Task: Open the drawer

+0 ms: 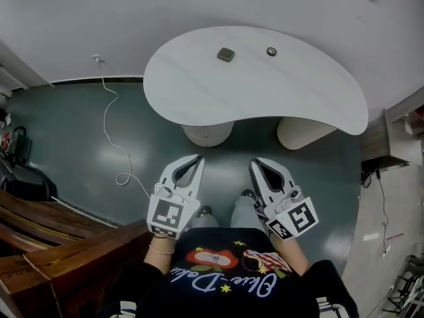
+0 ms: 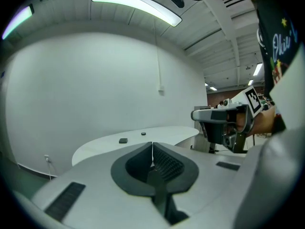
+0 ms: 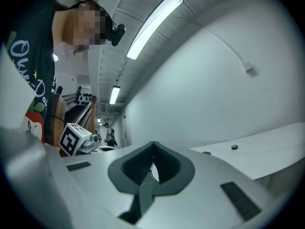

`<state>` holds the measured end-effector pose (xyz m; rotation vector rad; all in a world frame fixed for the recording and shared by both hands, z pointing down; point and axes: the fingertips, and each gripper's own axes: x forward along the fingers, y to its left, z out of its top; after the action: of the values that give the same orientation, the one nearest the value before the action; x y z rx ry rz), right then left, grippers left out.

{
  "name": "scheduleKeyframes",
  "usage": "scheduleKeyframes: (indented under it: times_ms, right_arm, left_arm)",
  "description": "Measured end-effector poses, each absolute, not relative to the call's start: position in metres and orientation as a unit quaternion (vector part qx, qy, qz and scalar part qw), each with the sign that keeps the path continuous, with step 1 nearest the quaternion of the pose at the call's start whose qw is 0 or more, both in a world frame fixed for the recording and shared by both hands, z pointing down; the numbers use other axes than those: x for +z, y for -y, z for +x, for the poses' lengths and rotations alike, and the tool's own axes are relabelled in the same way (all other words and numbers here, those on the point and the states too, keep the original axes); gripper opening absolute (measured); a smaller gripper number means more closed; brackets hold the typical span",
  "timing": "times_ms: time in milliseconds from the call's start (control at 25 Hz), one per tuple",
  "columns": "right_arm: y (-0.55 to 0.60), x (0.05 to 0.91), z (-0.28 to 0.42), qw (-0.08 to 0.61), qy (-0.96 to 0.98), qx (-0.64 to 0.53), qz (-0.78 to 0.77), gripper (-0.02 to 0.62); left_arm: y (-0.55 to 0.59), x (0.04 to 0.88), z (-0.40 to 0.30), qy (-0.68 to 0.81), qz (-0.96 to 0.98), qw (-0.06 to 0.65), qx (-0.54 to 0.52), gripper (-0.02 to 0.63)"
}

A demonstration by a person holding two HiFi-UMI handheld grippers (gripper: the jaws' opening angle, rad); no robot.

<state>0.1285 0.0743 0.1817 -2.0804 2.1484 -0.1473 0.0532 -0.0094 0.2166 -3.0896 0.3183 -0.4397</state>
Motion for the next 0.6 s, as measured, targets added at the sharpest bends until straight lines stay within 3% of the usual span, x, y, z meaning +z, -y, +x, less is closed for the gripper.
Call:
scheduleKeyframes:
  times_ms: [600]
  right_arm:
    - [-0.062, 0.199, 0.225, 0.055, -0.801, -0.058, -0.594, -0.003]
  left_arm:
    - [-0.005, 0.223, 0.141, -0.21, -0.968, -0.01, -0.138, 0.005]
